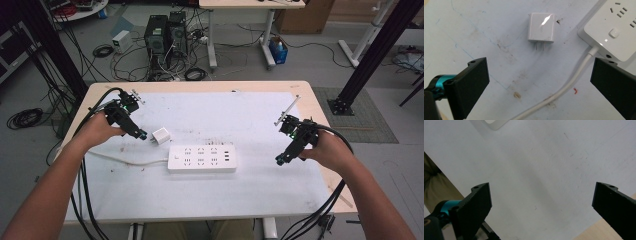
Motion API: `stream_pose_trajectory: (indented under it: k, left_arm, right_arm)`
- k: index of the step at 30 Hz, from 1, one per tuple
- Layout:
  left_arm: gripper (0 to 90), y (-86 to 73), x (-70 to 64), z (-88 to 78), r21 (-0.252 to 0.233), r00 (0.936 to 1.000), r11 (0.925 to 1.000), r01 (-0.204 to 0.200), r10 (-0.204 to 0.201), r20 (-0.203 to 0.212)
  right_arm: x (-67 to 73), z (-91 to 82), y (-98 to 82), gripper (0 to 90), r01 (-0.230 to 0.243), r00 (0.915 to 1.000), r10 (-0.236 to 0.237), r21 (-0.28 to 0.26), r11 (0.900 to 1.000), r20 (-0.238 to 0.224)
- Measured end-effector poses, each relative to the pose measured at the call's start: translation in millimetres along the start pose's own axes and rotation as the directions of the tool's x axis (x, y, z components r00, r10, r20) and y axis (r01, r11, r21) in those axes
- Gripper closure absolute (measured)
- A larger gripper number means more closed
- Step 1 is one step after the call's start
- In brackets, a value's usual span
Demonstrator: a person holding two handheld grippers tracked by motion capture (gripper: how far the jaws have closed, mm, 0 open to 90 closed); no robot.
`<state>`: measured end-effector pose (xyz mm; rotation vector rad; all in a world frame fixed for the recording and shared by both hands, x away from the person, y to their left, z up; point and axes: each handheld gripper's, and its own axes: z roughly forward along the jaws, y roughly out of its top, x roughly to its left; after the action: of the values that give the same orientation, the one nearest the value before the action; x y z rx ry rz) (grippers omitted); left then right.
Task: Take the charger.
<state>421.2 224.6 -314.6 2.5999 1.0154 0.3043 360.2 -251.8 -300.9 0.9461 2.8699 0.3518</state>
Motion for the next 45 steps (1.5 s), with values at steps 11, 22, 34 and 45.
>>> stream_pose_trajectory:
  k: [11, 22, 34, 45]
  left_arm:
    - [2.0, 18.8, 3.3, 37.0, -0.017, 0.9988, 0.9993, -0.033, 0.034, 0.036]
    - [2.0, 23.3, 4.8, 70.3, -0.008, 0.9959, 0.9985, -0.054, 0.055, 0.072]
    - [7.4, 23.0, 9.9, 107.8, 0.021, 0.9958, 0.9990, -0.039, 0.038, 0.083]
    - [17.8, 19.4, 11.0, 122.4, 0.051, 0.9950, 0.9981, -0.035, 0.030, 0.095]
  right_arm:
    - [-3.2, 2.7, -0.8, 1.8, -0.015, 0.9999, 0.015, 0.001, 1.000, 0.008]
    - [-3.9, 6.1, 1.1, 1.8, -0.016, 0.9999, 0.016, 0.024, 1.000, 0.005]
    - [-4.6, 11.6, 5.5, 1.8, -0.013, 0.9999, 0.013, 0.042, 0.999, 0.000]
    - [-5.4, 12.8, 5.2, 1.8, -0.021, 0.9998, 0.021, 0.053, 0.998, 0.001]
